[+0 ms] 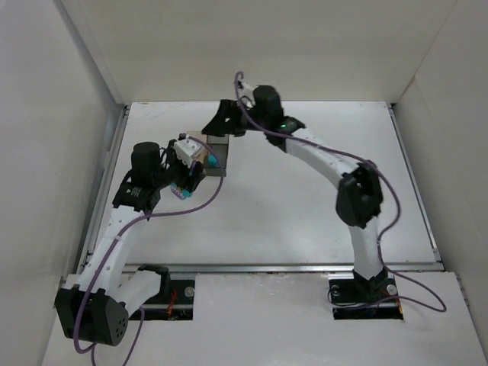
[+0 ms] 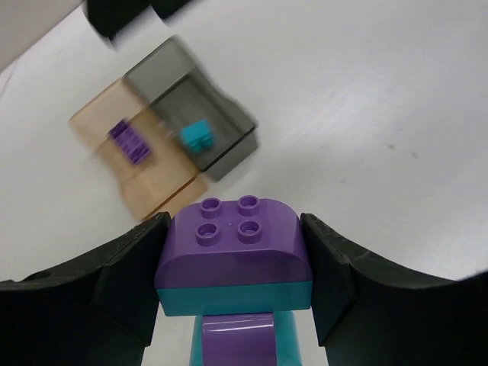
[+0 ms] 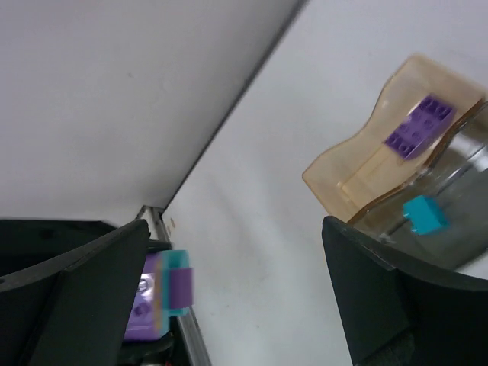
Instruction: Sort the legos into containers by color
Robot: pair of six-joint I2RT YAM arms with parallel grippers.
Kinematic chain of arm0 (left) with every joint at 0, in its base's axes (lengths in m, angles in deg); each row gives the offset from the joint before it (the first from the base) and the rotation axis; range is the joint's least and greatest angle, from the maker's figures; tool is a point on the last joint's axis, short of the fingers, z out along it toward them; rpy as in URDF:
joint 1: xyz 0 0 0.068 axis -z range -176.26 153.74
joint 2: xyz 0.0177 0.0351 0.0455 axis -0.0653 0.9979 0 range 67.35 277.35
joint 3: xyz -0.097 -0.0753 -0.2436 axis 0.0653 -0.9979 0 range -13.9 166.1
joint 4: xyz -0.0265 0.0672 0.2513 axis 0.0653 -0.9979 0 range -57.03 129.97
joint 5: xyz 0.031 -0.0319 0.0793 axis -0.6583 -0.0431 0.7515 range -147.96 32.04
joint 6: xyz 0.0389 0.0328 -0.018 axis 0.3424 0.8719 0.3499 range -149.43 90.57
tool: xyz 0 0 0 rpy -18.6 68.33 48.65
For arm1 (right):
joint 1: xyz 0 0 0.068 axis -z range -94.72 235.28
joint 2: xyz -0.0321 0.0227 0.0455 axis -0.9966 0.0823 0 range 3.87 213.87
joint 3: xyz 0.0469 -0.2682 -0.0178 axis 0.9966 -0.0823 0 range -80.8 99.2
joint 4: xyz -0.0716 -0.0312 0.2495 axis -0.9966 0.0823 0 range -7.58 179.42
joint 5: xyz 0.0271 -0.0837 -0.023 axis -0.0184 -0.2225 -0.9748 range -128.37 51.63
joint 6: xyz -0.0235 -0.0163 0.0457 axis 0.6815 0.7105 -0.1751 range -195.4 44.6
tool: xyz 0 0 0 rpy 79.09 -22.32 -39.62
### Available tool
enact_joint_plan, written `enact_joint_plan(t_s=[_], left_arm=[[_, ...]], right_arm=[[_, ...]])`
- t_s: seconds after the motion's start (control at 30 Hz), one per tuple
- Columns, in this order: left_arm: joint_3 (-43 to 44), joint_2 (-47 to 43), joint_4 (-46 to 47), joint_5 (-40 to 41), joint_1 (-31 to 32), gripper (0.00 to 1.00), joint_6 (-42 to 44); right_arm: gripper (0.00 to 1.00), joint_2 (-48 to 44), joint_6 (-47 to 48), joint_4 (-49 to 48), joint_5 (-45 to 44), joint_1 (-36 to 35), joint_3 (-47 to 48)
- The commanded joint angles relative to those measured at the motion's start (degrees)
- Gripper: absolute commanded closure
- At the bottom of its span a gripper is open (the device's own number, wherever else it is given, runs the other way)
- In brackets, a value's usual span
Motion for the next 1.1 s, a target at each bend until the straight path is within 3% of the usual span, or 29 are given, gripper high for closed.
enact_joint_plan(t_s=[0.0, 0.23, 0.33, 0.43, 0.47, 0.57, 0.7, 0.77, 0.87, 1.07], left_arm=[[3.22, 0.17, 2.73, -23.27, -0.07, 1.00, 10.31], [15.77, 12.20, -4.99, -40.41, 0.99, 1.00, 18.15], [20.53, 16.61, -11.56, -50.26, 0.99, 1.00, 22.10], [22.47, 18.54, -13.87, -51.51, 4.06, 1.00, 22.89], [23.17, 18.55, -14.58, -50.64, 4.06, 1.00, 23.51], [23.70, 18.55, -14.58, -46.60, 5.56, 1.00, 25.62], [22.30, 16.71, -7.49, -38.17, 6.08, 1.00, 24.32], [18.79, 13.99, -2.22, -30.26, 7.48, 1.00, 22.02], [15.89, 11.88, 4.65, -23.06, 8.80, 1.00, 21.41], [16.41, 13.09, 3.52, -21.02, 10.03, 1.00, 21.41]], right_arm=[[0.00, -17.45, 10.24, -4.07, 6.28, 5.45, -10.26], [0.00, -35.16, 27.40, -3.46, 17.87, 6.16, -29.10], [0.08, -35.79, 29.43, -3.46, 22.09, 6.69, -31.67], [0.14, -35.79, 29.44, -3.46, 25.08, 7.21, -32.21], [0.14, -35.01, 28.22, -3.46, 25.09, 6.69, -31.68], [0.00, -33.60, 23.57, -2.93, 22.89, 6.69, -29.23], [0.00, -32.37, 8.65, -2.93, 20.79, 8.09, -27.73], [0.00, -32.37, 5.37, -2.93, 19.64, 8.09, -27.72], [0.00, -32.37, 4.48, -2.15, 16.66, 6.25, -27.20], [0.00, -27.98, 6.58, 7.26, 13.40, 4.49, -19.65]])
